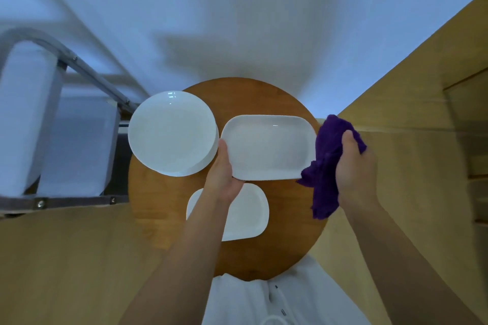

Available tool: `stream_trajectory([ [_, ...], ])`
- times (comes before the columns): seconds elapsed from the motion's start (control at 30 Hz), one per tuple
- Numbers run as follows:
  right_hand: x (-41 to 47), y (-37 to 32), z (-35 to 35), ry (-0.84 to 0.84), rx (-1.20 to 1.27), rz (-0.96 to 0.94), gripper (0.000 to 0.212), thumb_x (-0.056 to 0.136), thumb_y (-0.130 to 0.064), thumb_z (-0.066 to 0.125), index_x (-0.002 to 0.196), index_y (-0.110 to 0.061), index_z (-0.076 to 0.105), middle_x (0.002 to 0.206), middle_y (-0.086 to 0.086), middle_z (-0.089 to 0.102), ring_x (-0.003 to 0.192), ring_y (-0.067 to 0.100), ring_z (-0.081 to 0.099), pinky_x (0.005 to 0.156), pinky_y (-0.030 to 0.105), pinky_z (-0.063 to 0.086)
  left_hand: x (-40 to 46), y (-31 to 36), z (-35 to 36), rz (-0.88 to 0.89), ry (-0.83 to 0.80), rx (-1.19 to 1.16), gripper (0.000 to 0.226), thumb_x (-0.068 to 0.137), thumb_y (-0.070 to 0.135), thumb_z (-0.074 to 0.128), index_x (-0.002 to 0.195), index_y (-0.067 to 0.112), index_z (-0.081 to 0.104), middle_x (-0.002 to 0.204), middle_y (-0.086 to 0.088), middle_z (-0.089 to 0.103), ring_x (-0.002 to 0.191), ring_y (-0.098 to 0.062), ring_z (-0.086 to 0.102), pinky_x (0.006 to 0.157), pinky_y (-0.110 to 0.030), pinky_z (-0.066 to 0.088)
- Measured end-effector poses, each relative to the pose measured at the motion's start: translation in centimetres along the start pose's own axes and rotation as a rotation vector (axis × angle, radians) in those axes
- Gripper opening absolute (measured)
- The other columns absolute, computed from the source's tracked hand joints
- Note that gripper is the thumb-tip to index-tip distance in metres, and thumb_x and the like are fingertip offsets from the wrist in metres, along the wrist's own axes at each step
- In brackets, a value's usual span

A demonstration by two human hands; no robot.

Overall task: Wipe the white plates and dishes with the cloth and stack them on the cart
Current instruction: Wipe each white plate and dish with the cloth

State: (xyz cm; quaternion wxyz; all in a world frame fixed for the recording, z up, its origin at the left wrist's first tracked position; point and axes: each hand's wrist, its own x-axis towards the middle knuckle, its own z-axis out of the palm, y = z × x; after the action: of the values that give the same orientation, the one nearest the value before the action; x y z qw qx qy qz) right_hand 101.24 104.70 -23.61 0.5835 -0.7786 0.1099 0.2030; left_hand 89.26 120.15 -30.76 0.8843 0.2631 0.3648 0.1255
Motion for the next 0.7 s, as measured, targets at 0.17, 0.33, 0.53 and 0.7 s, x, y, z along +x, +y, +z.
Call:
stream_trajectory([
  [0.17,-2.7,1.8,2.2,-0.023,-0.628,-0.321,0.050,0.090,-0.057,0.028,0.126,-0.029,0.049,0.129,0.002,0.055,0.120,0.028,0.049,0.100,0.049,0.043,-3.5,1.6,1.2,-0.063,0.055,-0.129,0.060,0.086,0.058,0.049,0.138,0.027,0.048,0.135,-0.015,0.056,0.122,-0.037,0.056,0.102,-0.064,0.039],
  [0.33,-3.9,1.2,3.2,-0.063,-1.172,-0.742,0.075,0.084,-0.069,0.023,0.149,-0.032,0.019,0.159,0.008,0.003,0.143,0.034,-0.004,0.110,0.058,-0.004,-7.4,4.1,1.5,0.006,0.083,-0.240,0.050,0.088,0.060,0.047,0.122,0.025,0.057,0.114,-0.014,0.070,0.107,-0.037,0.065,0.093,-0.063,0.047],
  [0.53,-5.9,-0.1,5.8,-0.121,-1.128,-0.854,0.070,0.089,-0.056,0.019,0.150,-0.023,0.015,0.158,0.011,0.005,0.145,0.032,-0.001,0.114,0.052,0.000,-10.8,6.4,2.2,0.054,0.139,-0.063,0.059,0.073,0.066,0.048,0.118,0.029,0.054,0.116,-0.013,0.067,0.106,-0.036,0.064,0.087,-0.062,0.051],
  [0.7,-8.4,0.4,9.7,-0.169,-1.004,-0.771,0.067,0.090,-0.049,0.008,0.151,-0.022,0.007,0.158,0.010,0.003,0.145,0.028,-0.001,0.115,0.046,0.002,-12.2,6.9,2.2,0.030,0.130,0.011,0.079,0.070,0.068,0.043,0.134,0.022,0.047,0.126,-0.014,0.062,0.114,-0.037,0.059,0.096,-0.060,0.047],
])
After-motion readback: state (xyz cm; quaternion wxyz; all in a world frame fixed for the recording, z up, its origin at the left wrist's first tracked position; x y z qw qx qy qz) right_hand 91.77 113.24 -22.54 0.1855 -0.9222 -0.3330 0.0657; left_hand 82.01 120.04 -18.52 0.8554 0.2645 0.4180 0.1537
